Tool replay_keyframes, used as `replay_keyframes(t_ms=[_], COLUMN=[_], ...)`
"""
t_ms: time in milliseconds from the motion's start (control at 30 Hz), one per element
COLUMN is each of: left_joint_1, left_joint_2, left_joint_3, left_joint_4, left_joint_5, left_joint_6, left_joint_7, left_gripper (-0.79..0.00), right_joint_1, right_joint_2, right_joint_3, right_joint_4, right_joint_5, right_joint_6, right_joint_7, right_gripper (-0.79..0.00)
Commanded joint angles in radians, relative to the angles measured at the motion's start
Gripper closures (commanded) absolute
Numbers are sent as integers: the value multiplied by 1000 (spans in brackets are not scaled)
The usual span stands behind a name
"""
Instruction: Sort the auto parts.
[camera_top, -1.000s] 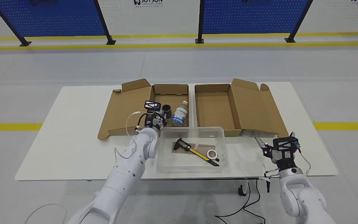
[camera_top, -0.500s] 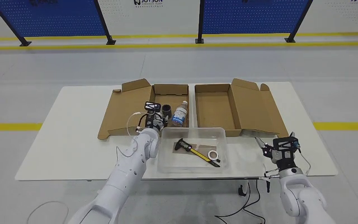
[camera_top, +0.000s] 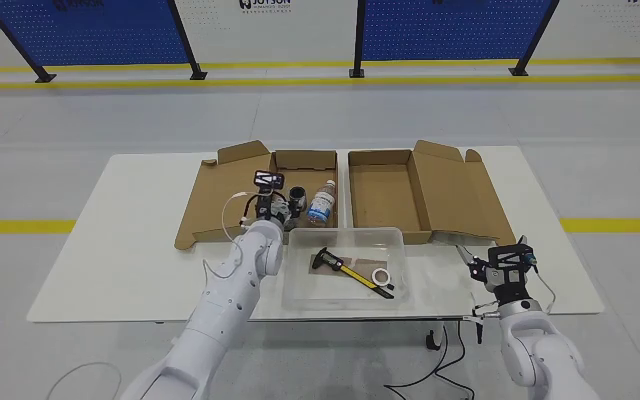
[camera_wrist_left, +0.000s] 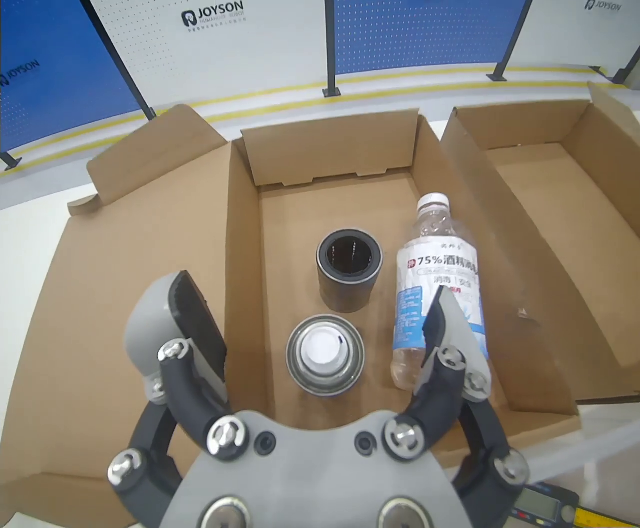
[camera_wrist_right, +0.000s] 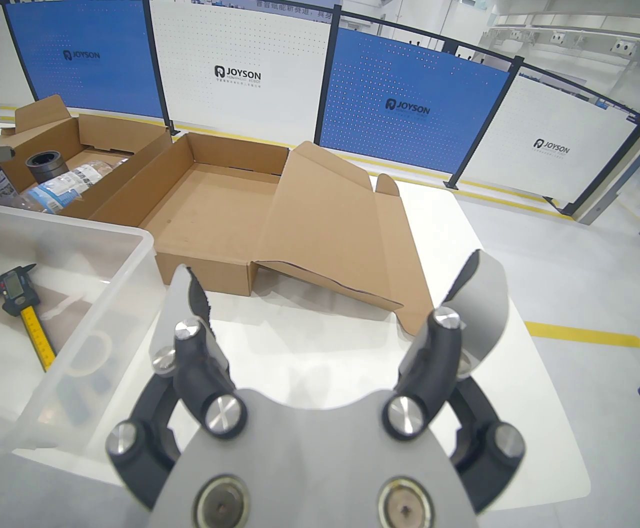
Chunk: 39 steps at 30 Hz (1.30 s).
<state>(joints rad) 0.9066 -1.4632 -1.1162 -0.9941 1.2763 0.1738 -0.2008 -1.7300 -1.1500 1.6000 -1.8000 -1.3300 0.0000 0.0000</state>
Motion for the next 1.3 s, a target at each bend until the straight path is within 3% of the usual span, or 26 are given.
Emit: replay_keyframes(t_ms=[0, 233, 433, 700, 867, 1267], left_joint_1=[13, 91, 203, 369, 474, 663], left_joint_2=[5, 38, 70, 91, 90, 98], left_joint_3=[-14, -102, -202, -257, -242, -231], left_joint_4=[-52, -294, -537, -807, -907, -1039], left_joint_5=[5, 47, 91, 216, 261, 407], left_joint_6=[-8, -104, -183, -156, -72, -44], left_joint_7=[-14, -99, -232, -355, -331, -306], left_gripper=[-785, -785, -785, -785, -785, -785], right_joint_1=[0, 0, 0, 0, 0, 0], right_joint_2=[0, 0, 0, 0, 0, 0], right_joint_3=[0, 0, 0, 0, 0, 0], right_joint_4=[0, 0, 0, 0, 0, 0], right_joint_5=[0, 0, 0, 0, 0, 0], right_joint_6=[0, 0, 0, 0, 0, 0], right_joint_7=[0, 0, 0, 0, 0, 0], right_gripper=[-785, -785, -785, -785, -785, -785])
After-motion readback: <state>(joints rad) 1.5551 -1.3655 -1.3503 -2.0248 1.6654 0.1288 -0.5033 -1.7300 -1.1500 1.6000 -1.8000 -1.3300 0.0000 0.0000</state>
